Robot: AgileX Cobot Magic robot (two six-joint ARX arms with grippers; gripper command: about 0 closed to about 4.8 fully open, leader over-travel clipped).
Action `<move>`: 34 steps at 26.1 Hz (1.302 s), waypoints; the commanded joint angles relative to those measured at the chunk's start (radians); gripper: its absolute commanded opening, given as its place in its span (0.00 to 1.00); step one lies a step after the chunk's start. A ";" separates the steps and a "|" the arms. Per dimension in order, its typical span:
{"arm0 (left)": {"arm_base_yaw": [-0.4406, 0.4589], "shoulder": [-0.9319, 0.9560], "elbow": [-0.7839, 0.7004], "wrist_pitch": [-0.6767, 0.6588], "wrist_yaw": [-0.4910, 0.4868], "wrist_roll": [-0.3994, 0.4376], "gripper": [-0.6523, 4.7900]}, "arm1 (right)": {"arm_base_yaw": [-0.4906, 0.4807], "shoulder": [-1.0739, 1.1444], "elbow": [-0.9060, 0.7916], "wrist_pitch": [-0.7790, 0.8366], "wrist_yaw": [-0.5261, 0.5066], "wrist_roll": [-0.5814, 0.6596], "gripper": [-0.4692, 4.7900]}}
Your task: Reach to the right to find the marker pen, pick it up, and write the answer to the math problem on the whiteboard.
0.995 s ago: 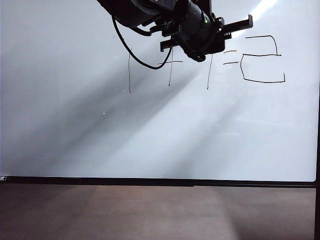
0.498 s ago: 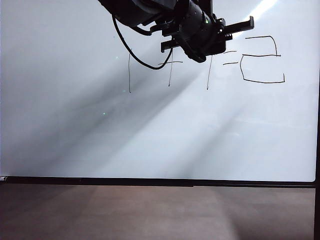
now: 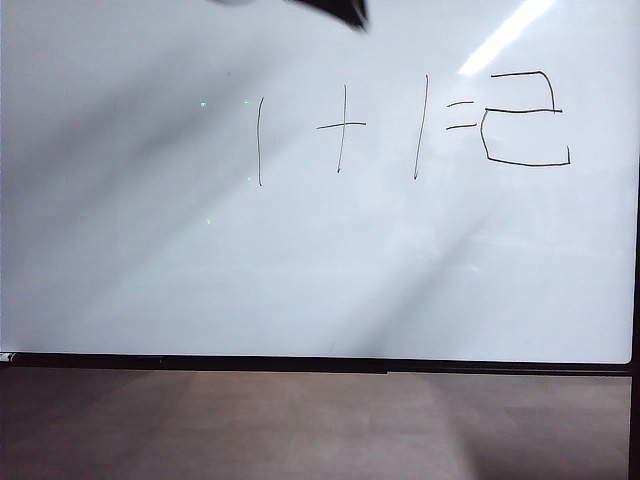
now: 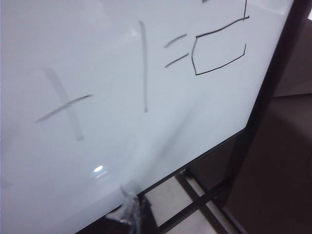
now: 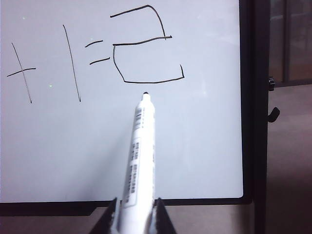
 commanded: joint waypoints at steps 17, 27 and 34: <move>0.586 -0.774 -0.086 -0.291 0.148 0.068 0.11 | 0.002 0.001 -0.005 0.010 -0.001 0.001 0.08; 0.837 -1.151 -0.620 -0.006 0.242 0.124 0.11 | 0.001 0.001 -0.005 0.010 0.000 0.001 0.08; 0.843 -1.321 -0.948 0.227 0.367 0.084 0.11 | 0.001 0.001 -0.005 0.010 0.000 0.001 0.08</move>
